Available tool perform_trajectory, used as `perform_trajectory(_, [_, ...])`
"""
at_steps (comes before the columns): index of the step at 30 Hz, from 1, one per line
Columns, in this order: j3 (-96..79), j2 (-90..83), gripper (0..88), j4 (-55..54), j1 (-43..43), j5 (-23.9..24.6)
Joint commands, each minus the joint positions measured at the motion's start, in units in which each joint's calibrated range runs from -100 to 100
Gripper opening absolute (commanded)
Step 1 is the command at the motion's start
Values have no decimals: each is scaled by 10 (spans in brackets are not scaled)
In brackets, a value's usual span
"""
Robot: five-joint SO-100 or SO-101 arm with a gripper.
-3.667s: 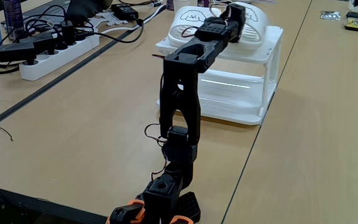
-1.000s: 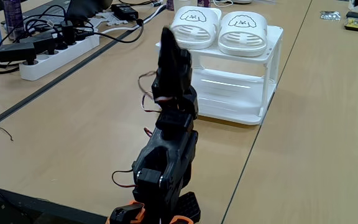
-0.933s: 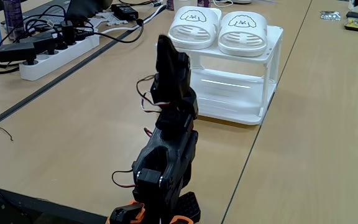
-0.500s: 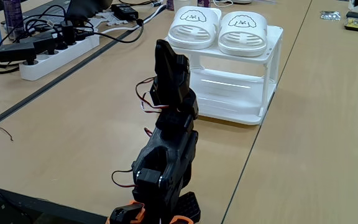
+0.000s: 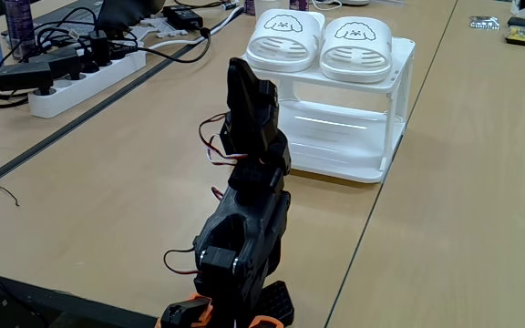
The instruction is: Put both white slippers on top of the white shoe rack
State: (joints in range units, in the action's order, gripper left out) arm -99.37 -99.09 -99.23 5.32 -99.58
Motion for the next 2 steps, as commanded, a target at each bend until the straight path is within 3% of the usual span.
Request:
perform_trajectory(1, [-4,1,7,-3,-2,-4])
perform_trajectory(2, [-4,1,7,-3,-2,-4])
